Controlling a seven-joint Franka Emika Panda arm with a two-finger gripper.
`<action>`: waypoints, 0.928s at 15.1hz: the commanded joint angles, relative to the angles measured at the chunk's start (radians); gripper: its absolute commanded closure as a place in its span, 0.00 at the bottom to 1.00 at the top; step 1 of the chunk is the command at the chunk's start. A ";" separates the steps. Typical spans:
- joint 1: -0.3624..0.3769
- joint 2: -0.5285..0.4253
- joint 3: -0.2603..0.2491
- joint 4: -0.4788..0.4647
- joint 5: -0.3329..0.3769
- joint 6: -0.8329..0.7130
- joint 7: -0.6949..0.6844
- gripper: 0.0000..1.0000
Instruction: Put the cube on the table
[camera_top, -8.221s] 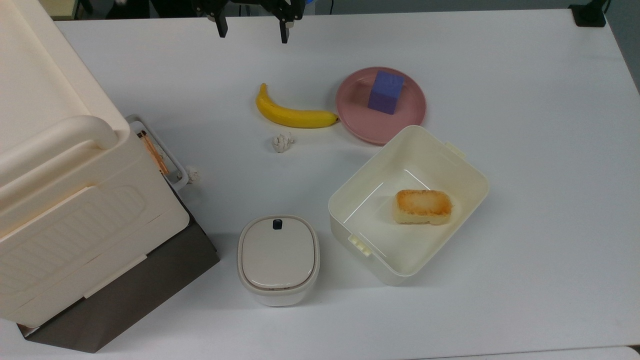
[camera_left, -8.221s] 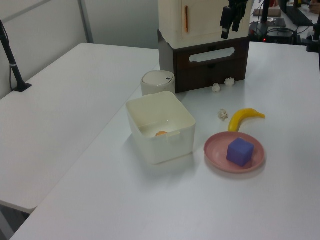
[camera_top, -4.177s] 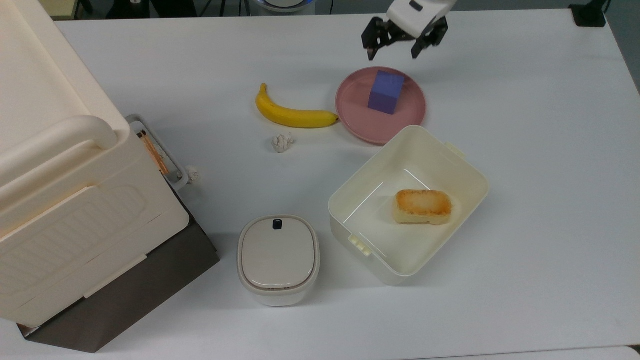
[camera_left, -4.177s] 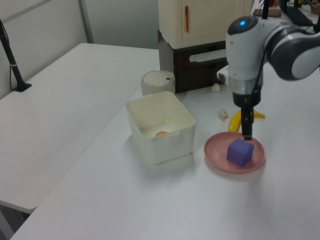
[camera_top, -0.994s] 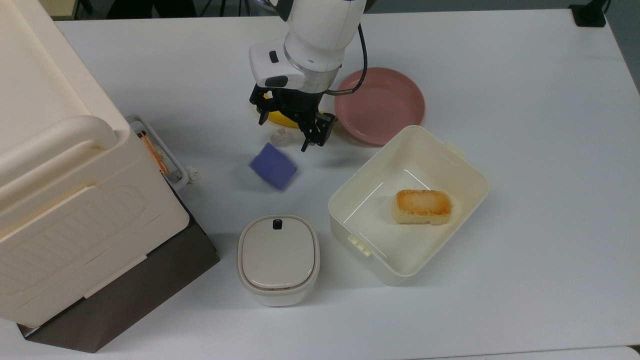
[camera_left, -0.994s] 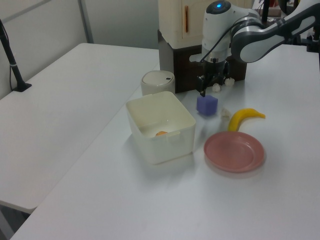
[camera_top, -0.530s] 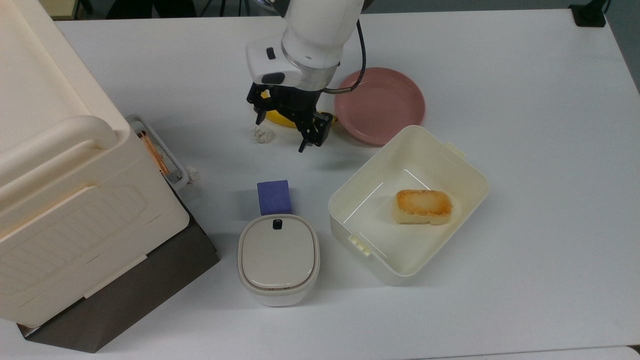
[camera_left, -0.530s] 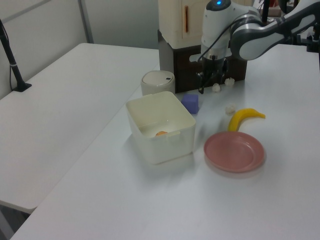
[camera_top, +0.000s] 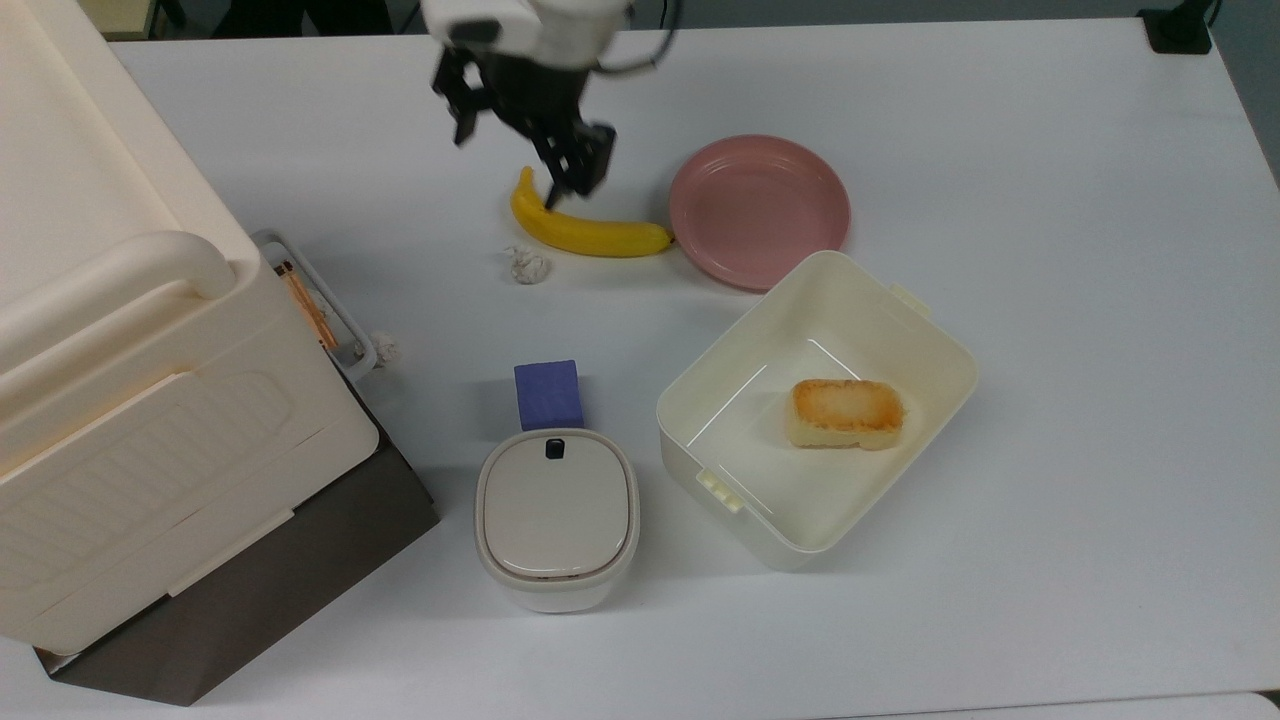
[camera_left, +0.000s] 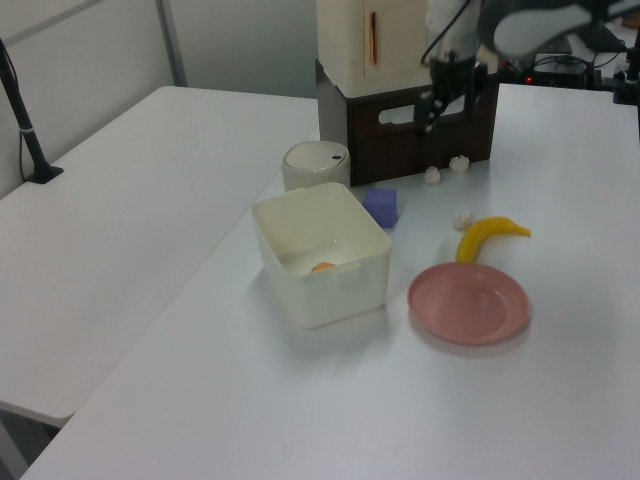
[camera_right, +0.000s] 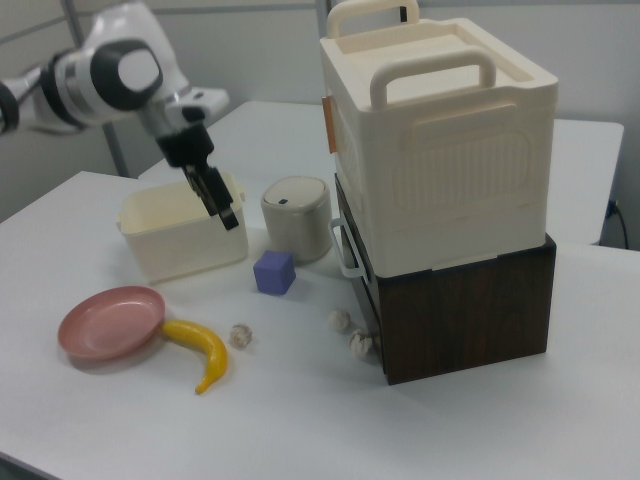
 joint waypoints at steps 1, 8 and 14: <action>0.013 -0.054 -0.118 0.123 0.143 -0.200 -0.294 0.00; 0.025 -0.151 -0.241 0.194 0.234 -0.343 -0.545 0.00; 0.025 -0.139 -0.251 0.186 0.237 -0.168 -0.573 0.00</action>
